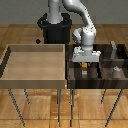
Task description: Place the loaf of bread into the appropriate compartment.
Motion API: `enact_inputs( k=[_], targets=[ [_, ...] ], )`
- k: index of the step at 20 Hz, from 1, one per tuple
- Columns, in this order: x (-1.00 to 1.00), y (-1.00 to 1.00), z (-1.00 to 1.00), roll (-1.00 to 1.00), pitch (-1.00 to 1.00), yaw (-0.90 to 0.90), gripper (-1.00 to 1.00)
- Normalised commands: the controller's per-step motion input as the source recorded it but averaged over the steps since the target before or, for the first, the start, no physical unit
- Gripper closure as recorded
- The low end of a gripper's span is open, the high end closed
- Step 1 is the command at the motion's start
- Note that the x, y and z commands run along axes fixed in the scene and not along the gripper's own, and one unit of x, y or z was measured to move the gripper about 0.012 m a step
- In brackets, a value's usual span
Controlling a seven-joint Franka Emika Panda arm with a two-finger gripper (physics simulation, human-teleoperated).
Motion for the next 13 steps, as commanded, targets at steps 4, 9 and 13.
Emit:
enact_inputs(
  k=[4, 9, 13],
  targets=[
    [0.00, 0.00, 0.00, 0.00, 0.00, 0.00, -1.00],
    [0.00, 0.00, 0.00, 0.00, 0.00, 0.00, -1.00],
    [0.00, 0.00, 0.00, 0.00, 0.00, 0.00, -1.00]
  ],
)
